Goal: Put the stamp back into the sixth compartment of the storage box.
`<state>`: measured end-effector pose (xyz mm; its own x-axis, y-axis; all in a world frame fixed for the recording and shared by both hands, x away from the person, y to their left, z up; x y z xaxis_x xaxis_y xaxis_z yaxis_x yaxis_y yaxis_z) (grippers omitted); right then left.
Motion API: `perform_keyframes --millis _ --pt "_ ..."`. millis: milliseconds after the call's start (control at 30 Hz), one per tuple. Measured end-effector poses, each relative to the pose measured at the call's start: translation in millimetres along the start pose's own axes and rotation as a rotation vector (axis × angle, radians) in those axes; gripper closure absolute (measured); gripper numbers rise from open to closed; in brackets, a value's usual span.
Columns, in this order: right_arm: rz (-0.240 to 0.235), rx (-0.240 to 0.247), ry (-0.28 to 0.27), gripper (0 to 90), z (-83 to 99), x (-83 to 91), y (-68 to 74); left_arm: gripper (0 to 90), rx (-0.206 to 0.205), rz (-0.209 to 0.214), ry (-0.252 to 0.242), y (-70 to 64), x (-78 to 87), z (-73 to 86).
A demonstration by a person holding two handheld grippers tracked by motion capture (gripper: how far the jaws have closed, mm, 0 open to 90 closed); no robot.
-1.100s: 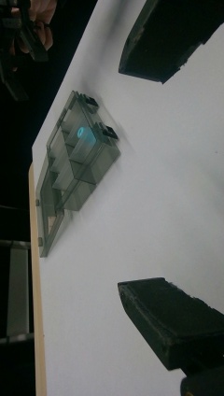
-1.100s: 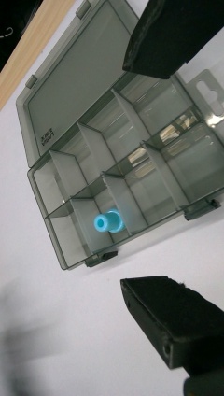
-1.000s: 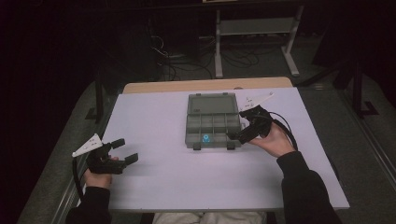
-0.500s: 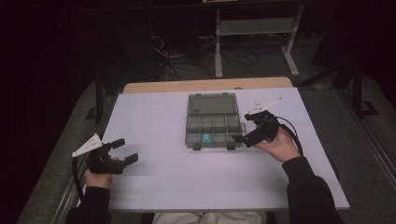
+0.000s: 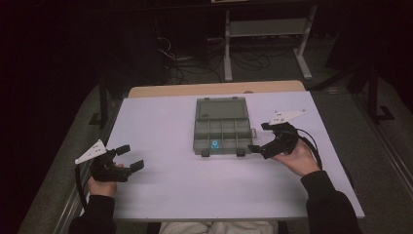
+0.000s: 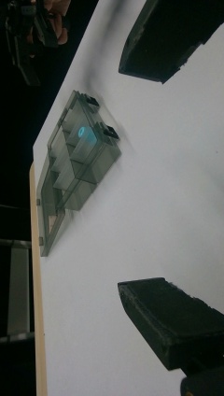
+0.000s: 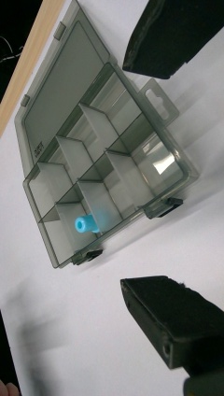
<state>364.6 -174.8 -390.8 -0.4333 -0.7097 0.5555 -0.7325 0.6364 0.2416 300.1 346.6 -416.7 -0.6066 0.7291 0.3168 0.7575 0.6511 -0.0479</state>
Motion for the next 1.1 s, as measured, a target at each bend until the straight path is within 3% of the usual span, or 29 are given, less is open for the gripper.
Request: perform_keyframes --millis 367,1100 --pt "-0.002 -0.023 0.002 0.0 14.6 4.4 -1.3 0.0 -0.001 0.002 0.001 -0.3 -0.1 0.0" --pt "0.035 -0.057 -0.053 0.0 45.2 24.6 -8.7 0.0 -0.003 0.004 0.000 -0.9 -0.1 -0.3"
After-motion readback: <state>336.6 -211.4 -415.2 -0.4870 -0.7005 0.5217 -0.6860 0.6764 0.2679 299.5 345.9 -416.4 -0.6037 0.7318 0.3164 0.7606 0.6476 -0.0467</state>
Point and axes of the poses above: each handheld gripper's, and its own axes: x roughly backward along the jaws, z roughly out of its underside, y roughly to its left, the point moved 1 cm from there along -x, roughly forward along the jaws, and after that the axes turned 11 degrees about -x, right-handed, at the moved point
